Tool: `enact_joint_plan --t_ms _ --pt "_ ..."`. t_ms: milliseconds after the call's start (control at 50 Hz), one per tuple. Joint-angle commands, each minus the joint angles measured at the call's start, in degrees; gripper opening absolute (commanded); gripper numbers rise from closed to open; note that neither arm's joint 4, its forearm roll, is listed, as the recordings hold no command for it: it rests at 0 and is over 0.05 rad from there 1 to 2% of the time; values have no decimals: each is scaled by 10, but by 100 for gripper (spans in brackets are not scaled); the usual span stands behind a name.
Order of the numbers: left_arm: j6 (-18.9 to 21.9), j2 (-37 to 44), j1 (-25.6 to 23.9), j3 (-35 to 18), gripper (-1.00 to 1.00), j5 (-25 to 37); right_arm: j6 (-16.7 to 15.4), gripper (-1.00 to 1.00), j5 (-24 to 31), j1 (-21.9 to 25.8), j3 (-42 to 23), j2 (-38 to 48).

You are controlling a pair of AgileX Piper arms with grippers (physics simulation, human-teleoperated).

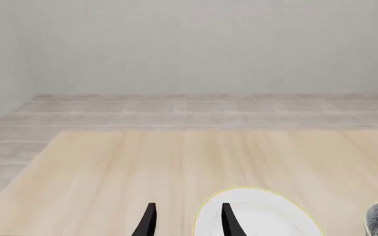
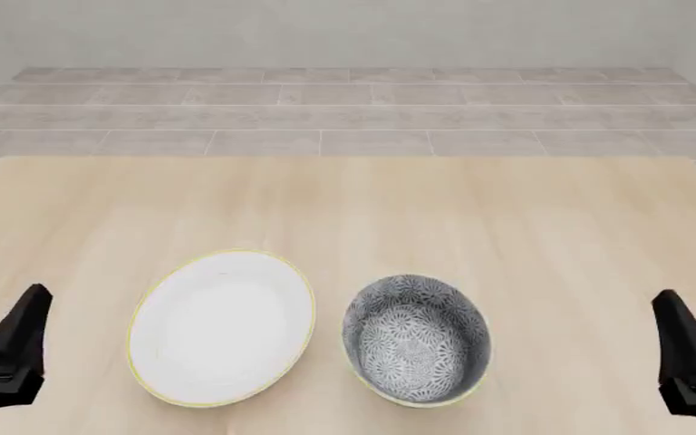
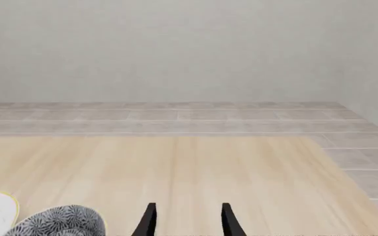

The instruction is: Put the bowl on the plate.

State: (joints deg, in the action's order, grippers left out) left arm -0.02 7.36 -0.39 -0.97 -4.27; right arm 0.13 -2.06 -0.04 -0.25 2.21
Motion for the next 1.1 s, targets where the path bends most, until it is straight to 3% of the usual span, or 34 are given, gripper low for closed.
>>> enact_joint_plan --t_ms 20,1100 --pt "-1 -71 4 2 100 48 -1 100 19 3 0 -19" --pt "-8 -73 -1 7 100 36 -11 100 8 18 -21 5"
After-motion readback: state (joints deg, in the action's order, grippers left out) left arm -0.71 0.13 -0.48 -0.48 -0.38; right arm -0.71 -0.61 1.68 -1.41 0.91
